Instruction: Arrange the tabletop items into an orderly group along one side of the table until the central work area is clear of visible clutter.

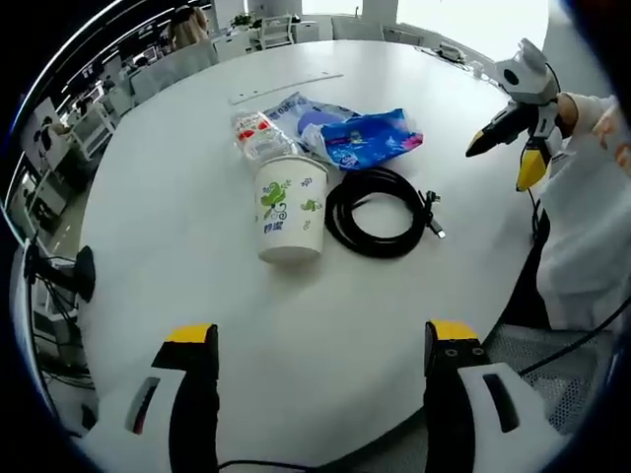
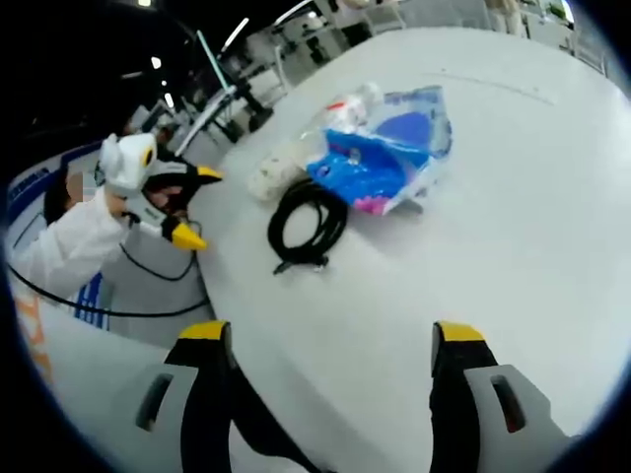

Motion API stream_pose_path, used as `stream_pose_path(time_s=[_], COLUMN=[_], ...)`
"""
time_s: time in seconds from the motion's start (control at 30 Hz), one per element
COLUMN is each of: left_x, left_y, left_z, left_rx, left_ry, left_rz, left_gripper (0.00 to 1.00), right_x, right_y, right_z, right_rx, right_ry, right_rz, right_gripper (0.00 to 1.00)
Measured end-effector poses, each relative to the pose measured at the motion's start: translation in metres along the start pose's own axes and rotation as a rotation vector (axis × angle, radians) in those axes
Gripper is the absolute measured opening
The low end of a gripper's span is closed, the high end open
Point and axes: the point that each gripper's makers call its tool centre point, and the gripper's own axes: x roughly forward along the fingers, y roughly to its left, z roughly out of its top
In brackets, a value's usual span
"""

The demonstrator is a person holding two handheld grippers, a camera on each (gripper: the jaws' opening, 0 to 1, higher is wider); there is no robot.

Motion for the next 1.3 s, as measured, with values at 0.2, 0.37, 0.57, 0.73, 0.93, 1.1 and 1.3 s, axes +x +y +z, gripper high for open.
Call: stream_pose_path(time_s=[0.2, 0.37, 0.57, 0.73, 0.93, 1.1, 1.3], left_x=[0.0025, 0.0038, 0.0044, 0.004, 0.002, 0.0021, 0.0024], left_y=[-0.0027, -0.0036, -0.0026, -0.0027, -0.0003, -0.0007, -0.0011], left_z=[-0.0023, -0.0003, 0.0012, 0.0003, -0.0023, -0.0044, -0.0038], left_rx=[0.007, 0.007, 0.001, 0.005, -0.004, -0.01, -0.025], left_ry=[0.013, 0.012, 0.009, 0.012, 0.014, 0.017, 0.009], left_rz=[-0.007, -0.007, -0.006, -0.008, 0.001, 0.003, 0.0], left_gripper=[0.88, 0.87, 0.87, 0.87, 0.87, 0.86, 0.86], right_x=[-0.0018, -0.0034, -0.004, -0.0042, -0.0045, -0.0044, -0.0057], right_y=[-0.0036, -0.0056, -0.0063, -0.0083, -0.0076, -0.0077, -0.008], right_z=[0.0004, 0.0014, 0.0009, 0.0009, 0.0002, -0.0002, 0.0017], right_rx=[0.023, 0.044, 0.053, 0.068, 0.071, 0.079, 0.083], right_ry=[-0.004, -0.01, -0.014, -0.018, -0.017, -0.016, -0.021], right_rz=[-0.002, -0.004, -0.004, -0.003, 0.002, 0.005, 0.004], right_gripper=[0.8, 0.8, 0.79, 0.79, 0.78, 0.78, 0.77])
